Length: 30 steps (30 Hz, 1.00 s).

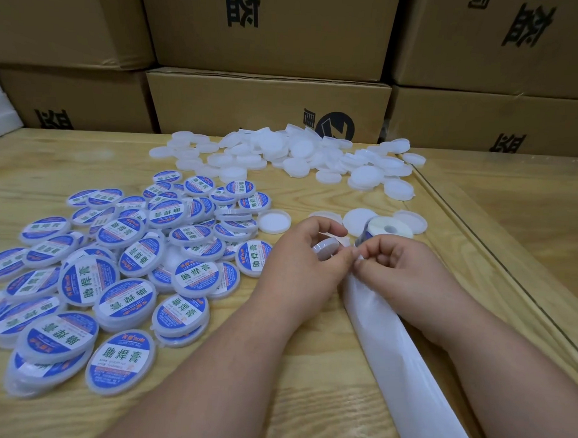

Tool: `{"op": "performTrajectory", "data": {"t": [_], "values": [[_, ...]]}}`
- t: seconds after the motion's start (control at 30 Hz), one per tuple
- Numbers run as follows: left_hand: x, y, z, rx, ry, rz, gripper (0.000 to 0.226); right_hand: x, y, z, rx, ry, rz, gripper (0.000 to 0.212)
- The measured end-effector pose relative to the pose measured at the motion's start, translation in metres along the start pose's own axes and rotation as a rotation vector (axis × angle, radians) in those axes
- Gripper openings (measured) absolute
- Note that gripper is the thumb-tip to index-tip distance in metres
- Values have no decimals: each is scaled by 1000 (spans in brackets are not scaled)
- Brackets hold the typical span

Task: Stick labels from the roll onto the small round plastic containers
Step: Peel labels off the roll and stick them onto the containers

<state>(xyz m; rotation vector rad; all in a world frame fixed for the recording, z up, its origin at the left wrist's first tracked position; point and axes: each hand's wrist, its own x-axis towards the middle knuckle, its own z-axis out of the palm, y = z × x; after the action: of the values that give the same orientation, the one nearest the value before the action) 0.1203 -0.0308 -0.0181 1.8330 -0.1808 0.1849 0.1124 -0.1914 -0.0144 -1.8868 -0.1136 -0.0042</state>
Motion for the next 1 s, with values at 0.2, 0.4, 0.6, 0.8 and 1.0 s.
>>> {"op": "performTrajectory", "data": {"t": [0.2, 0.4, 0.6, 0.8, 1.0], "values": [[0, -1, 1, 31, 21, -12, 17, 0, -1, -1, -46, 9, -9, 6], [1, 0, 0, -54, 134, -78, 22, 0, -4, -1, 5, 99, -8, 16], [2, 3, -4, -191, 261, -130, 27, -1, -8, -1, 55, 141, 25, 15], [0, 5, -7, -224, 248, -129, 27, -1, -3, 7, -18, 181, -116, 24], [-1, 7, -6, -239, 224, -123, 25, 1, 1, 9, -52, 218, -290, 31]]}}
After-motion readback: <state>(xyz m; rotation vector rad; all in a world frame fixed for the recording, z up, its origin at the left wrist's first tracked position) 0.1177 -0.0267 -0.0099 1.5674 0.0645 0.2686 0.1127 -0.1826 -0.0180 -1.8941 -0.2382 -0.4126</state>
